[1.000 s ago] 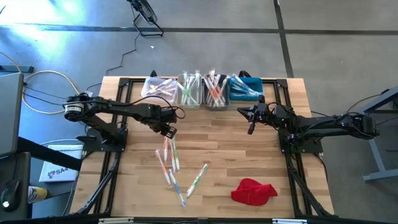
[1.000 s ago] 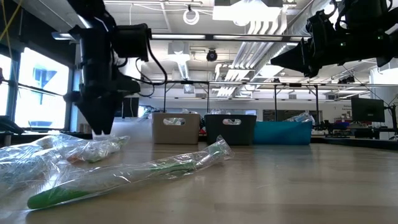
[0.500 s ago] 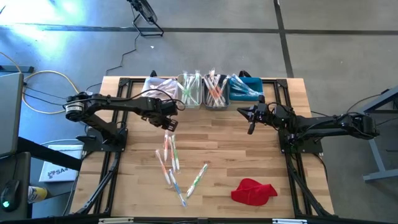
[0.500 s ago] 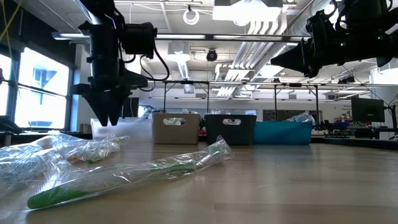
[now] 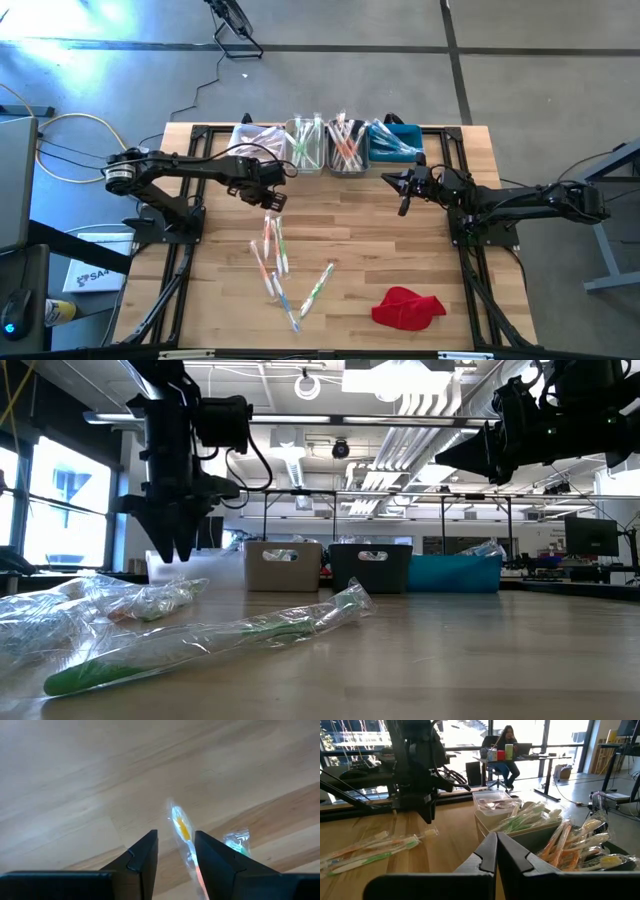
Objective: Pick & Place Toothbrushes
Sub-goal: Put the orange toothbrush into the dark green bin
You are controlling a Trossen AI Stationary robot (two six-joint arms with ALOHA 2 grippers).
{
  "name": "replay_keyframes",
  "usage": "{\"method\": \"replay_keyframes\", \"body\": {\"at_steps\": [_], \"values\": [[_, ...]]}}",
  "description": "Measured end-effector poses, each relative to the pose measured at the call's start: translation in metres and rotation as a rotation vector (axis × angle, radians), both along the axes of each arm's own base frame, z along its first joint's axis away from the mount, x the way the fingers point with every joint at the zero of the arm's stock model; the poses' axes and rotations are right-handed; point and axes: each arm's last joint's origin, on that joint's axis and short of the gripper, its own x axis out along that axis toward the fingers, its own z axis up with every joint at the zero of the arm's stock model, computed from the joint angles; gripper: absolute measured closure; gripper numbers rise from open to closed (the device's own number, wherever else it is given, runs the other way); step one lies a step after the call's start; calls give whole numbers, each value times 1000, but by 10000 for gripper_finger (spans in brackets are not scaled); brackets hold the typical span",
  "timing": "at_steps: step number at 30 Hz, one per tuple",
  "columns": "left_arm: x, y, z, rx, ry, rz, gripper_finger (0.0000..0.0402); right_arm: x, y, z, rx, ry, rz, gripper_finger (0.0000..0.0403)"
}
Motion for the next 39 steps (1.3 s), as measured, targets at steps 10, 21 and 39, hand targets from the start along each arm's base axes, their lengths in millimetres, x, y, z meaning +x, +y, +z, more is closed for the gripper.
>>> {"method": "replay_keyframes", "body": {"at_steps": [10,21,39], "values": [[12,-18,2,19,-81,-59,275,0,0,0,0,0,0,399],[13,-20,2,37,-81,-61,275,0,0,0,0,0,0,399],[16,-19,-8,33,-45,-35,275,0,0,0,-1,-1,0,399]]}}
